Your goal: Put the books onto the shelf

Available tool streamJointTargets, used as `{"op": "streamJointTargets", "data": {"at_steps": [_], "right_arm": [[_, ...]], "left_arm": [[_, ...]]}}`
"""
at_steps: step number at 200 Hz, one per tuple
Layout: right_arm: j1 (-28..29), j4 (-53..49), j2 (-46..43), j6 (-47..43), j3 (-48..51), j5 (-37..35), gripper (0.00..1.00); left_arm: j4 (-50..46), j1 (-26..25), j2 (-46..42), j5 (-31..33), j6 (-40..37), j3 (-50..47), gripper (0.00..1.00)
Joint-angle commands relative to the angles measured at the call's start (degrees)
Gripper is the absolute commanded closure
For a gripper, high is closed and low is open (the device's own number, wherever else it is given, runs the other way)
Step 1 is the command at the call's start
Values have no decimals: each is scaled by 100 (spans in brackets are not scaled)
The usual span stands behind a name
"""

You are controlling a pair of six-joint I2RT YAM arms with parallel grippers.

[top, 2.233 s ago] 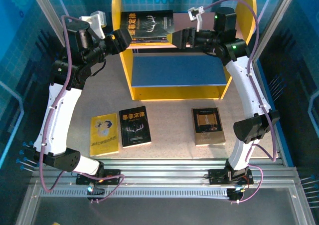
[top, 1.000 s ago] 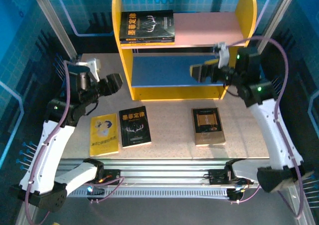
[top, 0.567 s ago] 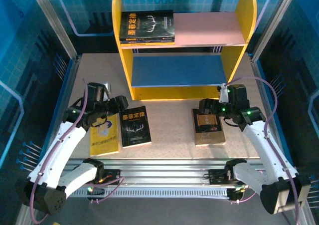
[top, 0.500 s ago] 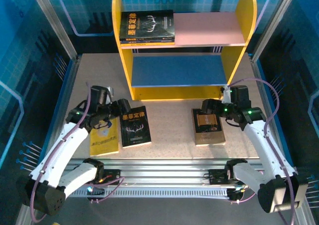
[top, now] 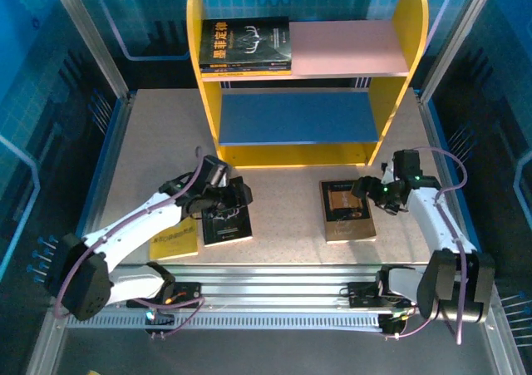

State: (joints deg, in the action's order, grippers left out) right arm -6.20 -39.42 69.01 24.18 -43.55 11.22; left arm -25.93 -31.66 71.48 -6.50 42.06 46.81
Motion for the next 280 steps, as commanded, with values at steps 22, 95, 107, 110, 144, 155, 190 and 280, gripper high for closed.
{"op": "streamJointTargets", "data": {"at_steps": [22,95,107,110,144,155,190,280], "right_arm": [[-92,154,401,-31,170,73,19],[-11,405,807,-131,344,614,26],[50,490,804,-75,413,698,27],[75,510,799,-57,420,717,27],[501,731,798,185,541,806,27],[506,789,748,231,532,862,27],[283,463,633,63,218,559,27],[-582,296,884,-283,90,508,25]], "left_arm": [[202,-502,681,-45,-23,502,32],[680,-1073,1134,-130,402,438,31],[674,-1108,1249,-156,383,501,31],[663,-1107,1276,-162,370,525,31],[590,-1183,1532,-185,321,728,31],[582,-1195,1591,-202,311,774,31],[499,-1251,1632,-141,280,896,31],[561,-1257,1673,-90,233,977,31]]}}
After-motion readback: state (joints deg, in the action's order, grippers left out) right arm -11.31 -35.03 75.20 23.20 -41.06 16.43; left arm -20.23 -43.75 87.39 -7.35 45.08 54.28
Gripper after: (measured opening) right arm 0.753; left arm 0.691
